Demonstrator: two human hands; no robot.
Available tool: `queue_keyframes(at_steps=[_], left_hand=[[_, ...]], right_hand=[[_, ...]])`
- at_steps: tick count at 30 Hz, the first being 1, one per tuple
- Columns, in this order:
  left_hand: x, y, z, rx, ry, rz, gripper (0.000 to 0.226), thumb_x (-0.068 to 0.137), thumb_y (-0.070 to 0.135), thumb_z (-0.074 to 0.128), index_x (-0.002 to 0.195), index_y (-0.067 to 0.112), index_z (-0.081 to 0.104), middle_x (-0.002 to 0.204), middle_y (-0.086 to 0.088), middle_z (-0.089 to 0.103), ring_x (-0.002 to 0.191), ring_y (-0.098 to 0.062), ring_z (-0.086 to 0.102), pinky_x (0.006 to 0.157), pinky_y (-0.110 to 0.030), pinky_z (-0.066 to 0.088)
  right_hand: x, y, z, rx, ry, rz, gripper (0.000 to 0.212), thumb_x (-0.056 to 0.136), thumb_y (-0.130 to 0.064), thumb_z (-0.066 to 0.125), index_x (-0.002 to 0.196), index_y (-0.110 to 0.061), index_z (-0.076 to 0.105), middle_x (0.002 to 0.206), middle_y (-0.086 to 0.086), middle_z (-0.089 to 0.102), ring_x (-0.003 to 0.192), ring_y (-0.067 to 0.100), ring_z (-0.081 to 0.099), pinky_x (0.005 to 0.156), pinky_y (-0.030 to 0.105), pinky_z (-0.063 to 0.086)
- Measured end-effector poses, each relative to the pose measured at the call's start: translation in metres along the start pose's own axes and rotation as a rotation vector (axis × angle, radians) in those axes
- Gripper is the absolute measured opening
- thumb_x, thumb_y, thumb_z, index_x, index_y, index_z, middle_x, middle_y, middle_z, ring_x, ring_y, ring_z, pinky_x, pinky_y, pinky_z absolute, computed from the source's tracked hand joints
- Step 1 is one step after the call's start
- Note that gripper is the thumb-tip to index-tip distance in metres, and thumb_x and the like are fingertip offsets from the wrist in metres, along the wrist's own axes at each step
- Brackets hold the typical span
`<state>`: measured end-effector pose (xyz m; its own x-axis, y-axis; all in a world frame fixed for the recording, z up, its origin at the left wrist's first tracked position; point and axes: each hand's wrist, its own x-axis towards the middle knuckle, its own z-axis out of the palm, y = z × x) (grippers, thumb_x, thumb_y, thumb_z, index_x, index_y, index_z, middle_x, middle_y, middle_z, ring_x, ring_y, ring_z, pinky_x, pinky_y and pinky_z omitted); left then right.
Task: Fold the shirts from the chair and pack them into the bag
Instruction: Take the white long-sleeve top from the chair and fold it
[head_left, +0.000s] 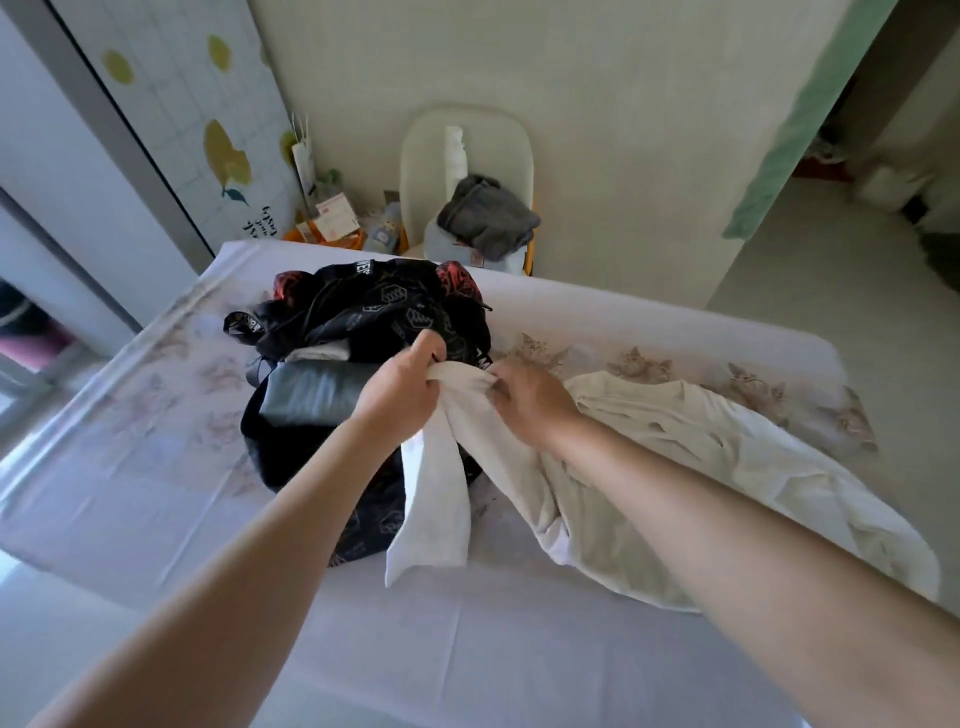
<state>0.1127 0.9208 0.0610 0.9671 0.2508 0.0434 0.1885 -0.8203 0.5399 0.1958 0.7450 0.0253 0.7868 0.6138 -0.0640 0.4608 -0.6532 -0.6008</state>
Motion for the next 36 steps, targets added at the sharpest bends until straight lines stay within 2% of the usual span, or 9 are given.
queue_keyframes(at_steps=[3, 6, 9, 13, 17, 21, 27, 31, 36], left_hand=[[0.032, 0.004, -0.010, 0.223, 0.081, -0.058, 0.038, 0.085, -0.001, 0.050, 0.113, 0.023, 0.047, 0.111, -0.007, 0.053, 0.101, -0.030, 0.052, 0.076, -0.041, 0.045], [0.038, 0.015, 0.005, 0.563, -0.012, -0.228, 0.052, 0.084, 0.004, 0.056, 0.131, 0.022, 0.045, 0.131, -0.012, 0.045, 0.121, -0.033, 0.041, 0.098, -0.042, 0.039], [0.021, 0.023, 0.048, 0.382, 0.021, 0.005, 0.044, 0.082, -0.001, 0.052, 0.119, 0.023, 0.057, 0.119, -0.006, 0.051, 0.111, -0.027, 0.046, 0.091, -0.036, 0.040], [-0.020, 0.033, 0.120, 0.122, -0.372, 0.093, 0.016, 0.092, 0.020, 0.052, 0.105, 0.021, 0.063, 0.107, 0.000, 0.062, 0.104, -0.023, 0.060, 0.087, -0.038, 0.051], [-0.056, 0.029, 0.159, 0.258, -0.616, -0.159, 0.051, 0.085, 0.060, 0.058, 0.119, 0.020, 0.056, 0.116, -0.001, 0.064, 0.112, -0.026, 0.059, 0.086, -0.034, 0.047], [-0.081, 0.027, 0.169, 0.274, -0.439, -0.083, 0.026, 0.088, 0.043, 0.057, 0.096, 0.019, 0.062, 0.102, -0.003, 0.067, 0.100, -0.028, 0.063, 0.077, -0.030, 0.044], [-0.104, 0.022, 0.159, -0.416, -0.120, -0.446, 0.027, 0.099, 0.017, 0.038, 0.079, 0.002, 0.048, 0.073, -0.011, 0.057, 0.070, -0.027, 0.050, 0.056, -0.035, 0.035], [-0.128, 0.011, 0.162, -0.379, -0.240, -0.459, 0.023, 0.098, 0.036, 0.048, 0.087, 0.017, 0.040, 0.087, -0.003, 0.056, 0.082, -0.027, 0.053, 0.068, -0.037, 0.041], [-0.139, 0.001, 0.179, 0.093, -0.142, -0.173, 0.061, 0.067, 0.056, 0.076, 0.105, 0.020, 0.045, 0.101, 0.006, 0.049, 0.092, -0.017, 0.051, 0.076, -0.035, 0.048]], right_hand=[[0.003, 0.005, -0.012, 0.232, -0.116, 0.074, 0.059, 0.097, -0.019, 0.054, 0.150, -0.034, 0.032, 0.133, -0.007, 0.053, 0.115, 0.013, 0.055, 0.097, 0.029, 0.043], [-0.017, 0.033, -0.011, 0.187, -0.096, 0.111, 0.059, 0.097, -0.014, 0.047, 0.151, -0.032, 0.033, 0.145, -0.007, 0.047, 0.127, 0.012, 0.050, 0.101, 0.028, 0.039], [-0.047, 0.076, 0.005, 0.112, -0.078, 0.209, 0.055, 0.090, -0.007, 0.047, 0.142, -0.026, 0.044, 0.141, -0.002, 0.048, 0.123, 0.012, 0.050, 0.101, 0.026, 0.040], [-0.092, 0.122, 0.034, 0.166, -0.075, 0.400, 0.043, 0.090, -0.014, 0.058, 0.131, -0.022, 0.050, 0.121, -0.002, 0.054, 0.101, 0.010, 0.054, 0.081, 0.017, 0.040], [-0.127, 0.139, 0.056, 0.148, -0.102, 0.454, 0.042, 0.089, -0.013, 0.062, 0.130, -0.019, 0.054, 0.121, -0.002, 0.056, 0.107, 0.013, 0.059, 0.090, 0.020, 0.043], [-0.147, 0.140, 0.071, 0.018, -0.162, 0.343, 0.039, 0.085, -0.017, 0.064, 0.124, -0.021, 0.064, 0.126, 0.000, 0.055, 0.121, 0.021, 0.053, 0.102, 0.026, 0.042], [-0.173, 0.121, 0.075, -0.138, -0.185, 0.264, 0.059, 0.086, -0.035, 0.061, 0.143, -0.030, 0.045, 0.149, -0.003, 0.037, 0.136, 0.021, 0.037, 0.109, 0.032, 0.036], [-0.183, 0.111, 0.079, -0.216, -0.246, 0.275, 0.065, 0.088, -0.032, 0.062, 0.149, -0.031, 0.039, 0.159, -0.001, 0.024, 0.146, 0.019, 0.024, 0.115, 0.033, 0.031], [-0.189, 0.106, 0.088, -0.229, -0.251, 0.272, 0.063, 0.092, -0.021, 0.059, 0.150, -0.033, 0.038, 0.166, -0.001, 0.010, 0.152, 0.017, 0.013, 0.119, 0.032, 0.024]])
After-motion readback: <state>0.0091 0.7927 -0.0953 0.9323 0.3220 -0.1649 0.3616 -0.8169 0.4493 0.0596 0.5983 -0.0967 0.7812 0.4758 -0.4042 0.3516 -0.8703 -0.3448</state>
